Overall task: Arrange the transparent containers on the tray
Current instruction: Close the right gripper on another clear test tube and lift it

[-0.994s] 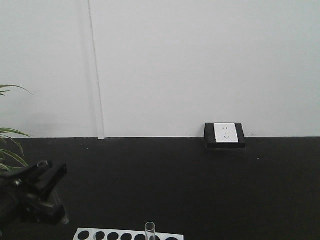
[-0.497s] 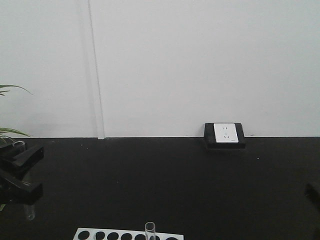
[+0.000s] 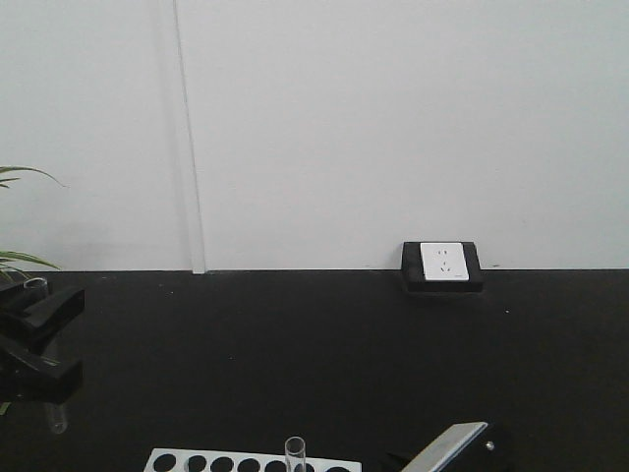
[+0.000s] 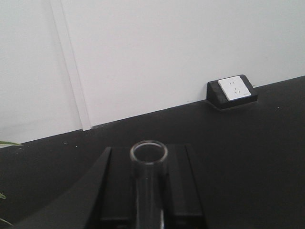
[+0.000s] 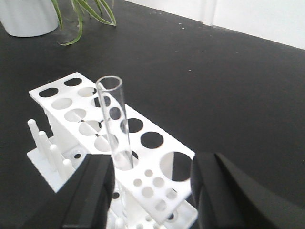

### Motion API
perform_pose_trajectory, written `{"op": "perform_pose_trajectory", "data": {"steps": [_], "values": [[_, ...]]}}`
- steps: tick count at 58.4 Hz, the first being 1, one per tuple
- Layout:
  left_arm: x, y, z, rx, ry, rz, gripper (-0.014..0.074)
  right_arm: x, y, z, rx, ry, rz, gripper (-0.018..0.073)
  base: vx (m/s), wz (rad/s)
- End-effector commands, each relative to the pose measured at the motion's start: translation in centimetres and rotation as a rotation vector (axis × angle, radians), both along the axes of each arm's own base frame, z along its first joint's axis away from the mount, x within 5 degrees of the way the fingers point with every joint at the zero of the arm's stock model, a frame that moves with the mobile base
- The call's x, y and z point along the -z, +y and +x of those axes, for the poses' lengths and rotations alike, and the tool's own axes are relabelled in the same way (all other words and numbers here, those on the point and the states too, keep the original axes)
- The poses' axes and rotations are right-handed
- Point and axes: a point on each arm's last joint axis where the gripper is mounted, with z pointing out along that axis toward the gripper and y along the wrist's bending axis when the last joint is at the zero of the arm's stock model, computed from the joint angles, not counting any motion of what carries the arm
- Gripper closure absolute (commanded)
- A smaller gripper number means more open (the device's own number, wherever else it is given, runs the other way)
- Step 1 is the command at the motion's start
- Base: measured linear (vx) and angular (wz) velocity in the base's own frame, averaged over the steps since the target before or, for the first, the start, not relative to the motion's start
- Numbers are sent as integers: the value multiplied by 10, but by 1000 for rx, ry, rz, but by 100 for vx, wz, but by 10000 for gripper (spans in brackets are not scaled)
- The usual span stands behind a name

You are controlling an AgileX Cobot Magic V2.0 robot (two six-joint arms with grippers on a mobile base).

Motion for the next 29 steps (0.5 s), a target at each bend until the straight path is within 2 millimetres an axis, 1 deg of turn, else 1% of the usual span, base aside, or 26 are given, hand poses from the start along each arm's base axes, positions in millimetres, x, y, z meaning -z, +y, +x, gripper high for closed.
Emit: {"op": "perform_pose_trajectory", "data": {"steps": [1,7,15,21,29], "values": [[-25,-1,-3,14,-136,-52,472,-14,12,10,-17,-114,103,96,0,0],[-25,-1,-3,14,-136,-52,472,-10,21,19,-33,-109,84,57,0,0],[-25,-1,-3,15,-137,-52,472,-14,35,34,-44,-128,87,13,0,0],[-25,-1,-3,15,-137,-52,472,-17,44,43,-54,-144,90,11,0,0],[-25,-1,-3,15,-137,-52,472,-20,54,51,-83,-146,115,11,0,0]]}}
